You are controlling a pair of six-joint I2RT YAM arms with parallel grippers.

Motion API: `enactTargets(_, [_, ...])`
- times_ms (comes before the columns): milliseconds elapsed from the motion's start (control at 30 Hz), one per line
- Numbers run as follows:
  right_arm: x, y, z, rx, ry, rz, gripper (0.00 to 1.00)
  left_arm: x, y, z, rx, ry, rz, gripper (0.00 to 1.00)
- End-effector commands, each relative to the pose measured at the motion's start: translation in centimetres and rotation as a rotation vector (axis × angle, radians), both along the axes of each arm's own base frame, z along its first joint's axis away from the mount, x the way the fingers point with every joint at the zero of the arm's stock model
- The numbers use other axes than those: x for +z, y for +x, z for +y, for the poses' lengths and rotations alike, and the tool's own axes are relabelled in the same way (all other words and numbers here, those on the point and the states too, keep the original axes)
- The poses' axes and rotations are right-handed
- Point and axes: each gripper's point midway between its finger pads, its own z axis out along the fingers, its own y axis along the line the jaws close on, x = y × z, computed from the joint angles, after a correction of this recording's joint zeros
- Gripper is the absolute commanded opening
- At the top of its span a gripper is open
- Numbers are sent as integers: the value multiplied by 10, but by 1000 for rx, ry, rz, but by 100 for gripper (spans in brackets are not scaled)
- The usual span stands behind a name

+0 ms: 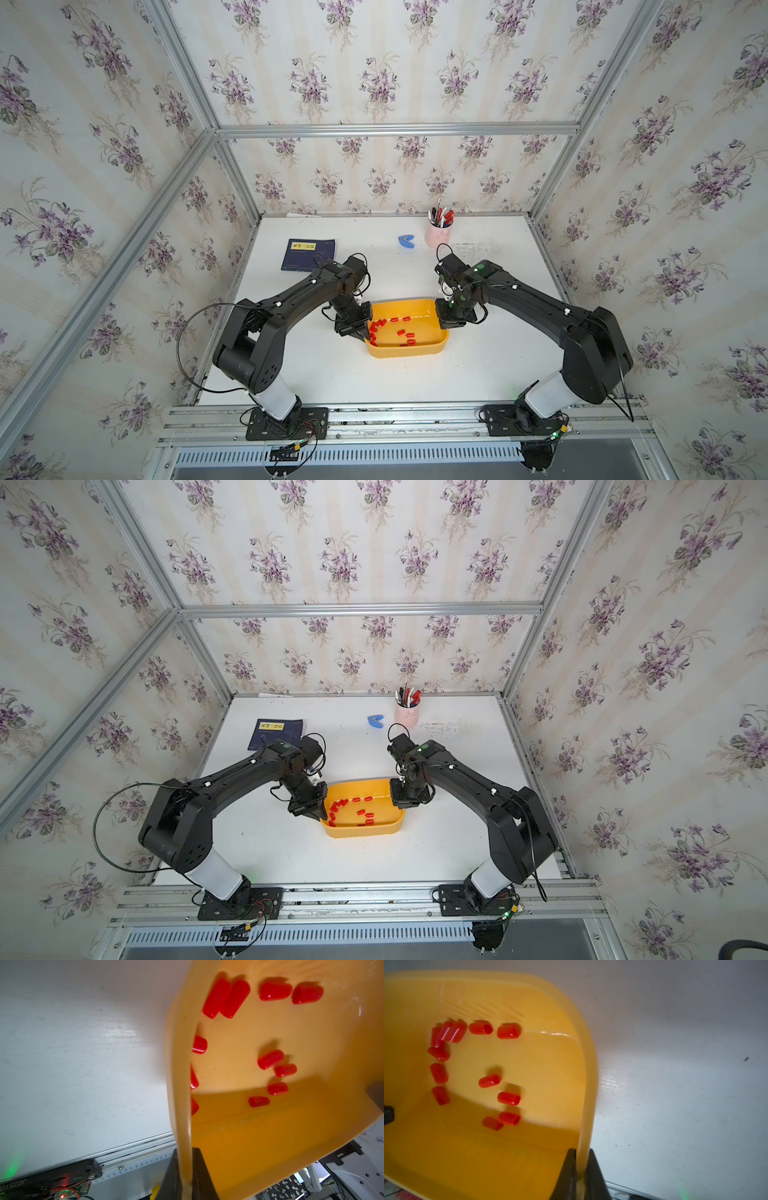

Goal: Take the screw protection sleeves out of the storage box
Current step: Adjust the storage box at the center of the board.

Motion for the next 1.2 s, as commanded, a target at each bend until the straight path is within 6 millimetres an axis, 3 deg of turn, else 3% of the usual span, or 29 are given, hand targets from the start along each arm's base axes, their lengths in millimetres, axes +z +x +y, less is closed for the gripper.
enactTargets(0, [33,-5,59,130,337,47,0,52,21,-60,-112,-434,-97,7])
enactTargets(333, [22,-8,58,146,328,72,0,51,29,-63,-136,-450,-106,7])
enactTargets(567, [11,-8,57,123,335,54,0,37,35,-58,-168,-382,-163,8])
enactTargets(867, [-8,-7,43,57,352,-93,0,5,38,-44,-223,-213,-341,20])
enactTargets(1167, [-29,-15,34,-3,334,-81,7,-7,44,-37,-234,-154,-423,34])
